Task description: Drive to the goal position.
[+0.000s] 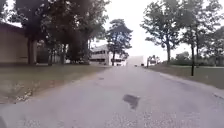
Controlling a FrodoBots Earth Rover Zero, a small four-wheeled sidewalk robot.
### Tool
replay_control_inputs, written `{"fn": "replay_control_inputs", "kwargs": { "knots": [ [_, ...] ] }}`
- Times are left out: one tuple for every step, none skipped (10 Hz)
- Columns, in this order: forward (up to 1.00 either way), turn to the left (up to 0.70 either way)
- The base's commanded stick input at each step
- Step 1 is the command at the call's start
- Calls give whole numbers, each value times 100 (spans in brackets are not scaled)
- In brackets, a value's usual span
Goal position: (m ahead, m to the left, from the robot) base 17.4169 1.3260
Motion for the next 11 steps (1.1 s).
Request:
{"fn": "replay_control_inputs", "kwargs": {
  "knots": [
    [85,0],
    [85,0],
    [85,0],
    [85,0],
    [85,0],
    [85,0],
    [85,0],
    [85,0],
    [85,0],
    [85,0],
    [85,0]
  ]
}}
